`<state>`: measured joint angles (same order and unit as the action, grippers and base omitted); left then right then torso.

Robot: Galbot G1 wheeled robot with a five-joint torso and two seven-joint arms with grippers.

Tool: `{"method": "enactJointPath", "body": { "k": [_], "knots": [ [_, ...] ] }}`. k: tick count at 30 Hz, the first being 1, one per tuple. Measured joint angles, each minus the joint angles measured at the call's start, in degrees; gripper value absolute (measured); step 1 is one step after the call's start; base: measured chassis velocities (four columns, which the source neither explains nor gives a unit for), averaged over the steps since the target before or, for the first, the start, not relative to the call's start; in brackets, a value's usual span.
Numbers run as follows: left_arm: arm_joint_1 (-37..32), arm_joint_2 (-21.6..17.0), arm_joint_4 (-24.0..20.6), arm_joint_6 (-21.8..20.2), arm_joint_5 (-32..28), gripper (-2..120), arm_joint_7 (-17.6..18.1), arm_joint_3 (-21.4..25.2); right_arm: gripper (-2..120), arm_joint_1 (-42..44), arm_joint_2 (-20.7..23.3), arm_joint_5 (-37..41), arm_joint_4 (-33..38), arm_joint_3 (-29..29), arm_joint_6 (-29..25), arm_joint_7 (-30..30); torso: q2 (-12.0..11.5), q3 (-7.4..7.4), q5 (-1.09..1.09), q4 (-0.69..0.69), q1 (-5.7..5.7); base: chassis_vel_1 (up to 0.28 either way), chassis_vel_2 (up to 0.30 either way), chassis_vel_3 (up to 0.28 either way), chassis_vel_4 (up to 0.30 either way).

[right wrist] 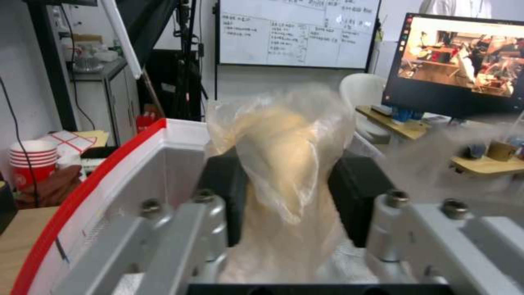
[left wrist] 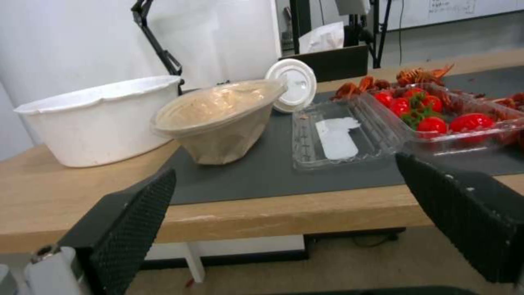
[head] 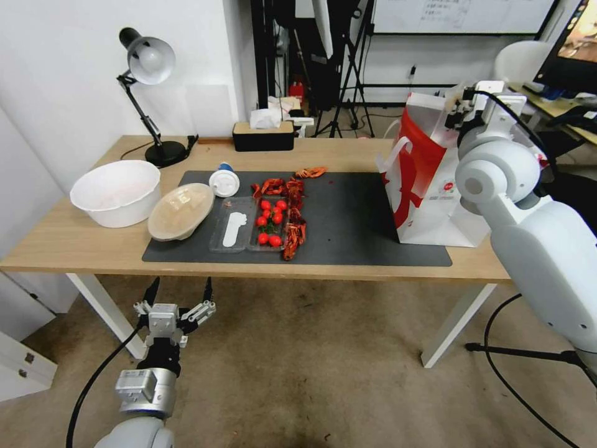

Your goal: Pick up the trash from the table and place it into the takeout bag.

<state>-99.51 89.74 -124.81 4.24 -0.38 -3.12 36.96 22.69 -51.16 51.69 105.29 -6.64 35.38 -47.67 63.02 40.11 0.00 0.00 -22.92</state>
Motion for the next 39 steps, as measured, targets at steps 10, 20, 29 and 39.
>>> {"method": "enactJointPath", "body": {
  "k": [10,20,29,39],
  "knots": [
    [-0.1,0.1,-0.1,0.1,0.5,100,-0.1,-0.6,79,2.1,1.6,1.2,1.4,-2.5,0.2,0.3,0.0,0.0,0.0,0.0,0.0,0.0,0.0,0.0,0.0],
    [0.0,0.1,0.1,0.2,0.9,100,-0.1,-1.0,100,1.7,3.2,4.2,2.9,-4.6,-17.9,14.3,0.0,0.0,-0.02,0.01,0.0,0.0,0.0,0.0,0.0],
    [0.0,-0.3,0.1,0.2,0.7,100,-0.1,-0.8,100,12.8,7.2,6.2,13.6,-6.7,-28.1,30.5,0.0,-0.01,0.0,0.01,0.0,0.0,0.0,0.0,0.0],
    [-0.2,-0.9,0.0,0.2,0.4,100,0.0,-0.6,100,38.5,9.6,-9.1,24.8,-10.4,-37.1,38.1,0.0,-0.01,-0.01,0.0,0.0,0.0,0.0,0.0,0.0]
  ]
}}
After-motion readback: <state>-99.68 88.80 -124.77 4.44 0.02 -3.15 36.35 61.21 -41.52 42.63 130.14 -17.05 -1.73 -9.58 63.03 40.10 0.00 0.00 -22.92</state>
